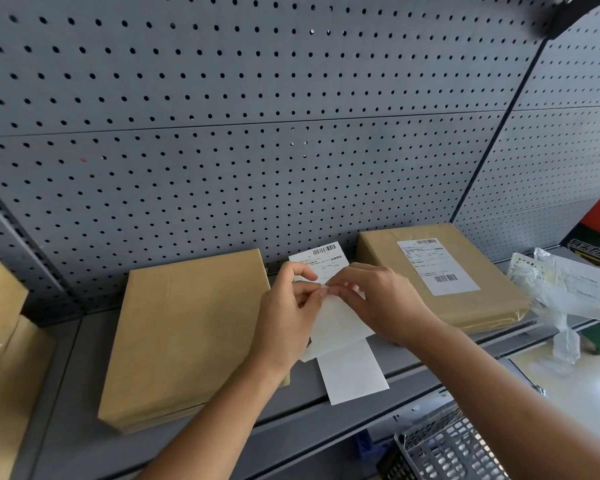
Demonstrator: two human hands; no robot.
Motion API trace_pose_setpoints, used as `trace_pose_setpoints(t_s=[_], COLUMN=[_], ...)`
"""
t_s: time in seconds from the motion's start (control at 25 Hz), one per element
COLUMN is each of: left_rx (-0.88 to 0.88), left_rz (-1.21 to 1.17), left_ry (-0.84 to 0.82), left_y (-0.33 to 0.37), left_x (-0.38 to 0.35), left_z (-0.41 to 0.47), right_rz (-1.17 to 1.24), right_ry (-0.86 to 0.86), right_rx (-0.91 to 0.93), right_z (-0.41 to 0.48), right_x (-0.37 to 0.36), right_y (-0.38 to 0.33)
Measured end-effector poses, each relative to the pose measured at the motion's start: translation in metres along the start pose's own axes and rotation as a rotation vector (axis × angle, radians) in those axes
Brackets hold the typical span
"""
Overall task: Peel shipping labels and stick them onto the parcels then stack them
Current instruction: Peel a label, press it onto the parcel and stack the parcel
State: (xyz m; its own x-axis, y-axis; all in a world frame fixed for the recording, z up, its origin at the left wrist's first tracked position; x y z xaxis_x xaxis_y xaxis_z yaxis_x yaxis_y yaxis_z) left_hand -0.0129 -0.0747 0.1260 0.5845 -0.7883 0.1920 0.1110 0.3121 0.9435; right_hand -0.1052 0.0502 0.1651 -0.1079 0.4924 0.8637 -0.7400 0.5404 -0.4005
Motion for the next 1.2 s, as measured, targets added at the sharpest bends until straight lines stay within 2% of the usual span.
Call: trace_pose_setpoints(t_s=[0.4, 0.64, 0.84, 0.92, 1.08, 1.2], left_rx=[-0.014, 0.014, 0.105, 0.189, 0.472, 0.465], left_rz=[0.057, 0.064, 0.078, 0.013, -0.257, -0.293], left_ry=[0.002, 0.005, -0.043, -0.053, -0.136, -0.167], left_y=[-0.002, -0.008, -0.014, -0.016, -0.020, -0.013], left_x=[0.002, 0.006, 0.005, 0.002, -0.012, -0.020], left_z=[0.003, 0.003, 0.001, 0.003, 0.006, 0.010], right_rz=[0.013, -0.074, 0.102, 0.162, 0.161, 0.160], right_ry=[-0.048, 0.043, 0.093, 0.088, 0.093, 0.026], right_rx=[-0.045, -0.060, -0.255, -0.261, -0.215, -0.193], right_z=[0.006, 0.011, 0.029, 0.033, 0.028, 0.027], right_x=[-0.007, 0.000, 0.014, 0.020, 0.028, 0.029], right_y=[-0.002, -0.002, 0.023, 0.022, 0.008, 0.002])
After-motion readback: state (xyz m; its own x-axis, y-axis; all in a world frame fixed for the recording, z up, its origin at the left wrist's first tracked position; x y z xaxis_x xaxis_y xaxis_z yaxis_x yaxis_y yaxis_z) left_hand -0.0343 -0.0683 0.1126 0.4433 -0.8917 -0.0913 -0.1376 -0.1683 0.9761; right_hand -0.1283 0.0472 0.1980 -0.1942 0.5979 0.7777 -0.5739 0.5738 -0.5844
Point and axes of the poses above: each hand's wrist, its own z-axis towards the middle knuckle, its own x-axis out of the back of the hand, y = z × x, the point moved 7 cm from there along z, towards the middle knuckle, and after that the axes turned 5 degrees about -x, right-handed, at the moved point
